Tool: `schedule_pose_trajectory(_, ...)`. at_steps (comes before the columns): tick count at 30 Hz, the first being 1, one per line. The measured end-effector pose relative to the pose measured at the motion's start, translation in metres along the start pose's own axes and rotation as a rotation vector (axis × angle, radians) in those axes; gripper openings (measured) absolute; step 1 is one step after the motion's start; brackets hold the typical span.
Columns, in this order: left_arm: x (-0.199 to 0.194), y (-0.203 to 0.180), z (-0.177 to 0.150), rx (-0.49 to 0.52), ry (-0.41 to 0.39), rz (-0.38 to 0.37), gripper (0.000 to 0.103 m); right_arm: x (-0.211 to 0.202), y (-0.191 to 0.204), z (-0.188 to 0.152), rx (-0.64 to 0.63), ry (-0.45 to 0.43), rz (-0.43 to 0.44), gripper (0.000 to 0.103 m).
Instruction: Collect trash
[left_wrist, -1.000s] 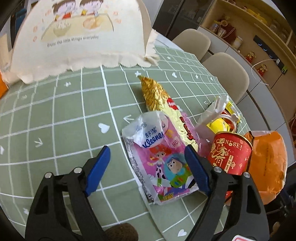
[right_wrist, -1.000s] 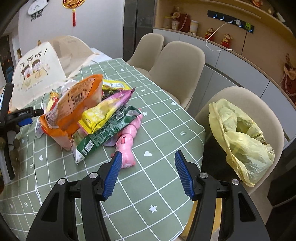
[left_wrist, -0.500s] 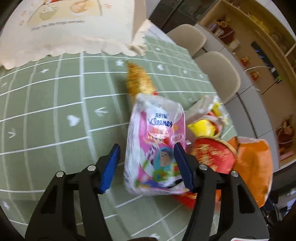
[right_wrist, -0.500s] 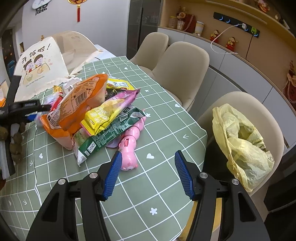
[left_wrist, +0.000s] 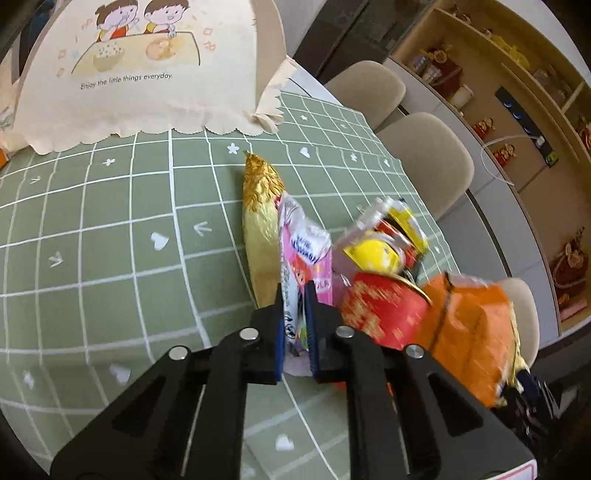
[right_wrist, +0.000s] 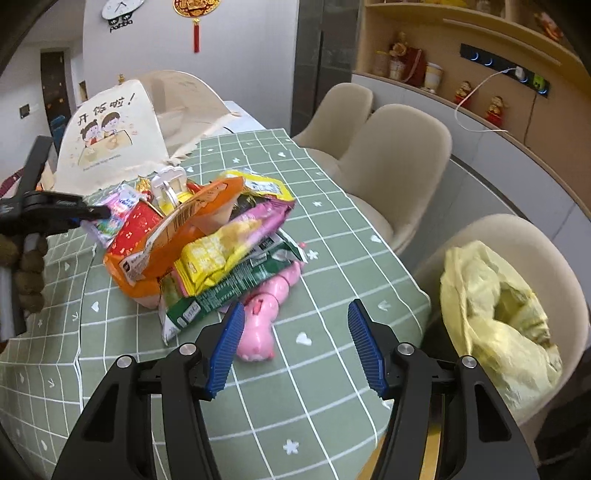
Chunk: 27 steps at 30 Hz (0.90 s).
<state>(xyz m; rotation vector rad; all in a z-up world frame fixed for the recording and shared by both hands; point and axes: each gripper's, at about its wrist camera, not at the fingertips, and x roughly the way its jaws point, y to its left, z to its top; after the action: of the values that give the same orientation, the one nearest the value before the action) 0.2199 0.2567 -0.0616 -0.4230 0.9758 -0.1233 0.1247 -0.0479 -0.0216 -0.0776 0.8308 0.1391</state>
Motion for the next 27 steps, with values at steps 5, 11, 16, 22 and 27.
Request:
schedule_pose_trajectory(5, -0.025, -0.007, -0.016, 0.014, -0.009, -0.014, 0.007, -0.003, 0.016, 0.031, 0.094, -0.037, 0.122, 0.055)
schedule_pose_trajectory(11, -0.049, -0.010, -0.039, 0.042, -0.028, -0.035, 0.007, 0.015, 0.050, 0.065, 0.119, -0.022, 0.183, 0.055)
schedule_pose_trajectory(16, -0.063, 0.000, -0.047, 0.024, -0.016, -0.044, 0.007, 0.064, 0.066, 0.072, 0.122, 0.129, 0.223, 0.030)
schedule_pose_trajectory(22, -0.086, 0.012, -0.039, -0.010, -0.041, -0.045, 0.007, 0.040, 0.075, 0.076, 0.072, 0.123, 0.312, 0.007)
schedule_pose_trajectory(27, -0.102, 0.003, -0.020, -0.036, -0.089, -0.100, 0.007, -0.013, 0.072, 0.099, -0.024, 0.014, 0.284, 0.005)
